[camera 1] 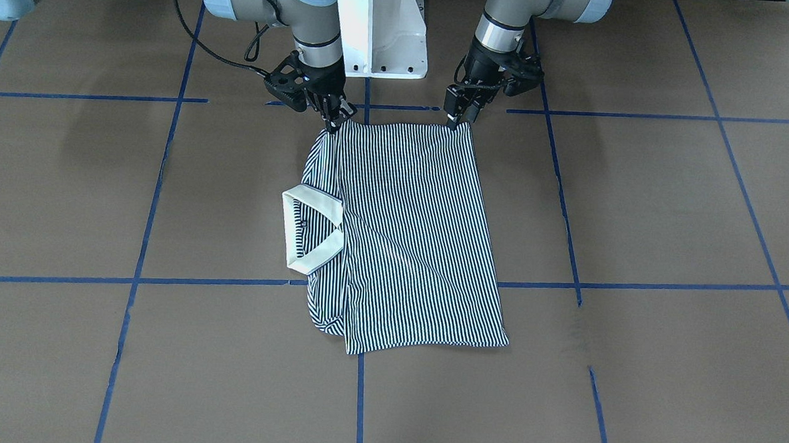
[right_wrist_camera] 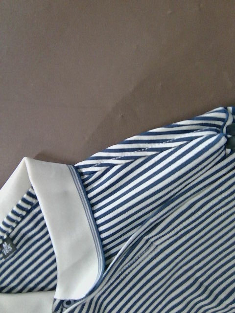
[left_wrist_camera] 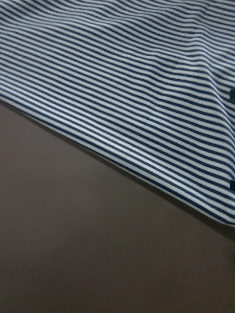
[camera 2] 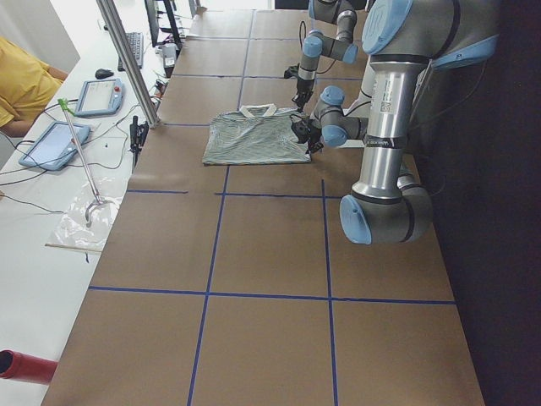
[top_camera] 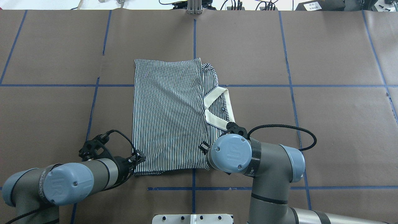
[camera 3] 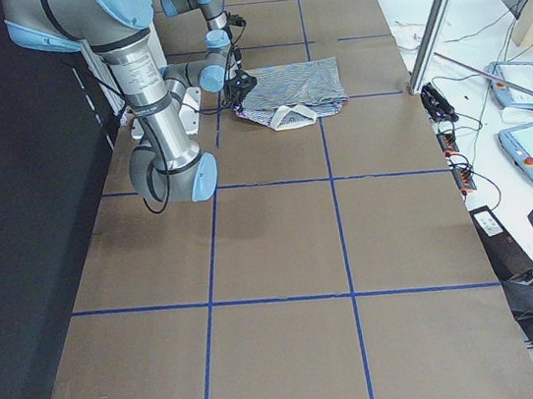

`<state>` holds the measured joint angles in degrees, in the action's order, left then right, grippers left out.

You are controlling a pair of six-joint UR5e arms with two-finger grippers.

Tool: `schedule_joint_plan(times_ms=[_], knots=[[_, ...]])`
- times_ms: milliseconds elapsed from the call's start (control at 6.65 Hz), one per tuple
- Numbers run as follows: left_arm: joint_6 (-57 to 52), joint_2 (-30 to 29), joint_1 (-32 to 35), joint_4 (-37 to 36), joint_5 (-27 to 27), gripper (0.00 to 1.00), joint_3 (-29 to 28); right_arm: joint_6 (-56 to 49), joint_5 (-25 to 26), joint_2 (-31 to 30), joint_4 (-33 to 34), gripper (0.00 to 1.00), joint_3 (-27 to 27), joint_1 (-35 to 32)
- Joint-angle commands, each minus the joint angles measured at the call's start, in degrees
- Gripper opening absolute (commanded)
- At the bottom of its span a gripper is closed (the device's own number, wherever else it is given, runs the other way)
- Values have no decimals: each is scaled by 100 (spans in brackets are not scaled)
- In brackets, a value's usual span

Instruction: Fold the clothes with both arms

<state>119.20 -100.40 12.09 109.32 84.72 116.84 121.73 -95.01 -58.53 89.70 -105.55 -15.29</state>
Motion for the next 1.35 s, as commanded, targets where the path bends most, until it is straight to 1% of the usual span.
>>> schedule_joint_plan(times_ms=[0,301,752,902,1052,1202], knots=[[-28,-14,-48,-7,-17,62,-151,-9,0,0,-5,0,-9,0],[-37,-58,-75,-16,-8,61,-292,-9,-9,0,-5,0,-18,0],[-55,-6,-92,-77,-8,60,-302,-9,0,0,-5,0,-9,0],[-72,-128,-145,-530,18,60,-293,-9,0,8,-5,0,-9,-9],[-72,-207,-163,-578,18,55,-302,-18,0,0,-5,0,-18,-9],[-72,-225,-163,-587,18,30,-302,-9,0,0,-5,0,-9,-9]])
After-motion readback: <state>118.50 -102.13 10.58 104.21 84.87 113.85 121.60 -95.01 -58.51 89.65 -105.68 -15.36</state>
